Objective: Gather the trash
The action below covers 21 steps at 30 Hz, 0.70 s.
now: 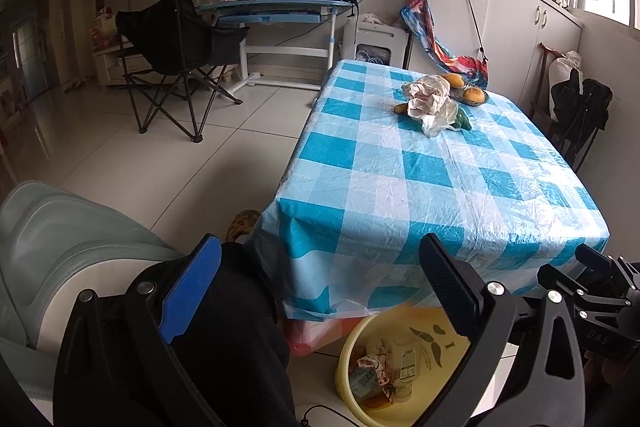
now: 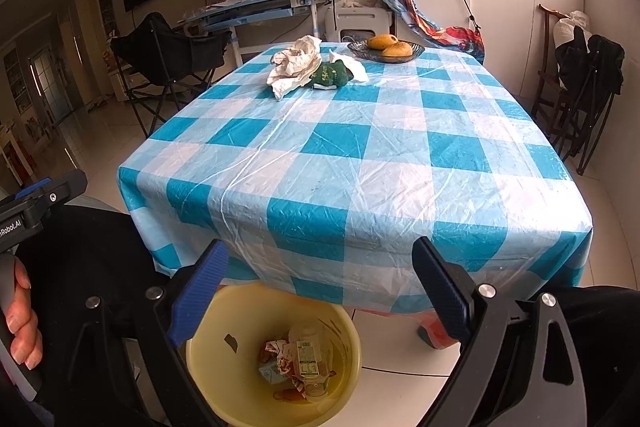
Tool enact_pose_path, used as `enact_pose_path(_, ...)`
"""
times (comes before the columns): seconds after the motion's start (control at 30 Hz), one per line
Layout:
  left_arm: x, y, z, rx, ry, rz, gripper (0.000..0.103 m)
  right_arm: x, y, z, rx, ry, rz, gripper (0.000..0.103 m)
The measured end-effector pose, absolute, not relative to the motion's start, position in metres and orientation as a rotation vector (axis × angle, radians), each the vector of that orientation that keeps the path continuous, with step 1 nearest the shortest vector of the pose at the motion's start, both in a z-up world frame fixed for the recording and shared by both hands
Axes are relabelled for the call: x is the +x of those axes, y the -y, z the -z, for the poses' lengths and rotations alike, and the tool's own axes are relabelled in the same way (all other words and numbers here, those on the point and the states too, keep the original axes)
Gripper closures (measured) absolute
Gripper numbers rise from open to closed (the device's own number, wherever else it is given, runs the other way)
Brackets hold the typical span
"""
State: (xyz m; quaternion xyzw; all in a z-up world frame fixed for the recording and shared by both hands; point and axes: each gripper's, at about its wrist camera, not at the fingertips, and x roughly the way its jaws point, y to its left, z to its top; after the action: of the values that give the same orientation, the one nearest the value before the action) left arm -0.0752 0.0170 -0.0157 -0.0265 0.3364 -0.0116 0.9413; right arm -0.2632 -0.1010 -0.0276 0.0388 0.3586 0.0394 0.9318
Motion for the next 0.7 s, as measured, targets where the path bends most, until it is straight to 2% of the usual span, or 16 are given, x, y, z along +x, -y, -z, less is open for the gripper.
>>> enact_pose_path(0.53,-0.083,-0.023,0.005,-0.094,-0.633,0.005,0.007,-0.264,0.096,0.009,0.081,-0.683,-0.131,0.014)
enact_pose_path(0.7,-0.077,-0.027,0.008,-0.122,-0.642,-0.009,0.007,-0.223,0.089,-0.010,0.069,-0.654,-0.181,0.014)
